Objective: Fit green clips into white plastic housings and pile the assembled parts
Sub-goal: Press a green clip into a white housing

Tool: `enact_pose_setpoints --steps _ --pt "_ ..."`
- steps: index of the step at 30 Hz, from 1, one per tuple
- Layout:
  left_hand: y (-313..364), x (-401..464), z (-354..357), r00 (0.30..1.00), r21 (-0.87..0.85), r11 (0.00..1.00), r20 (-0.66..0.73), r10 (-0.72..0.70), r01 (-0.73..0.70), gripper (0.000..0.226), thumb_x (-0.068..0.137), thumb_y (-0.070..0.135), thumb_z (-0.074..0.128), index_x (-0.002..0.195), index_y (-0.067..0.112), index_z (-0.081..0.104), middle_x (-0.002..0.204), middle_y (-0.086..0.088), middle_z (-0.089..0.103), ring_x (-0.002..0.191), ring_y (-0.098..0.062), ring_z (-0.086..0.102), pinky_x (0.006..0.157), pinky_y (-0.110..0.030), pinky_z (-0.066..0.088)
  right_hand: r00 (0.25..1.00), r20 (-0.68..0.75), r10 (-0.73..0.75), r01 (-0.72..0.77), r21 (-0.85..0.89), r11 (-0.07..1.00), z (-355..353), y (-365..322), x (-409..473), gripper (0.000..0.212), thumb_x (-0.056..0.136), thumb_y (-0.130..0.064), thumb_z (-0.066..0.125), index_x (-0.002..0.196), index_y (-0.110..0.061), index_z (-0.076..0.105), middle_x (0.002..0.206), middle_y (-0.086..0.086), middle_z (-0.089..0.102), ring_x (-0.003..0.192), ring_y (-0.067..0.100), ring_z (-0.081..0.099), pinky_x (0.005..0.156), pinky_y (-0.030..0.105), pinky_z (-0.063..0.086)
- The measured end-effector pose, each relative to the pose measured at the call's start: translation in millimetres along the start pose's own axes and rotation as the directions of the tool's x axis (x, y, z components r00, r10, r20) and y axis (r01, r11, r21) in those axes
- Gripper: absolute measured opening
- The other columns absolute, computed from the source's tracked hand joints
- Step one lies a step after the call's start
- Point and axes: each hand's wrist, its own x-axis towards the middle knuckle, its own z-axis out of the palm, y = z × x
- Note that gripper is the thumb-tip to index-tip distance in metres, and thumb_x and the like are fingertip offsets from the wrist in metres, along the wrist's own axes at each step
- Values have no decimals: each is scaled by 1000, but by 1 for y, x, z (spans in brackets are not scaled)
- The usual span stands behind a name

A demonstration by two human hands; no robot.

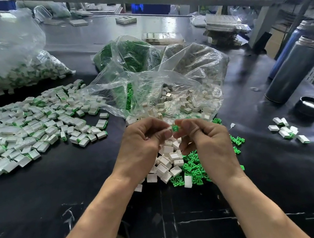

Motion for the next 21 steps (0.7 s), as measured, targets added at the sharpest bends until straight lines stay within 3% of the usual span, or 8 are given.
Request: enact_pose_setpoints --steps 4,8,11,13,15,18,21 --pt "0 1 0 1000 -6 1000 2 1 -1 10 87 11 79 91 19 75 94 -11 74 82 -22 67 80 -35 55 992 10 123 -124 82 989 4 -5 -1 54 104 -50 45 93 -5 73 77 13 74 53 18 57 42 28 42" --pt "0 0 7 997 -64 998 68 33 -28 8 85 7 79 90 13 76 108 -15 69 96 -28 68 89 -41 56 979 36 200 -202 62 977 14 -6 -6 65 108 -55 37 66 -20 73 62 7 66 45 15 49 38 23 33" --pt "-3 -1 13 995 -100 995 96 30 -21 7 86 5 78 91 7 75 112 -20 67 105 -39 66 98 -58 52 978 -9 208 -207 41 977 20 -8 -8 66 110 -50 36 59 -29 73 51 -3 56 41 9 44 37 19 33" --pt "-2 -3 16 993 -120 993 109 33 -20 9 85 7 78 94 5 74 110 -21 68 105 -44 65 97 -62 51 985 -44 167 -167 10 986 21 -7 -7 65 111 -44 35 58 -37 73 48 -10 54 42 3 45 40 18 35" --pt "-1 -4 17 991 -124 992 125 41 -25 13 85 8 78 96 3 73 105 -21 70 100 -46 66 94 -63 52 993 -70 99 -102 -42 994 22 -5 -6 62 107 -45 35 58 -38 71 48 -13 55 46 1 50 48 22 39" --pt "1 -6 19 990 -108 993 131 51 -37 13 87 7 77 99 2 72 99 -20 71 94 -42 68 91 -59 55 991 -124 48 -64 -124 990 22 1 -4 53 98 -53 34 67 -37 74 63 -6 69 62 11 66 61 34 49" --pt "1 -7 19 990 -114 992 124 60 -45 14 86 8 78 98 2 72 99 -19 71 91 -40 70 87 -50 60 990 -137 36 -50 -101 994 23 4 -3 51 97 -53 35 69 -36 74 66 -3 71 64 13 68 62 35 51"
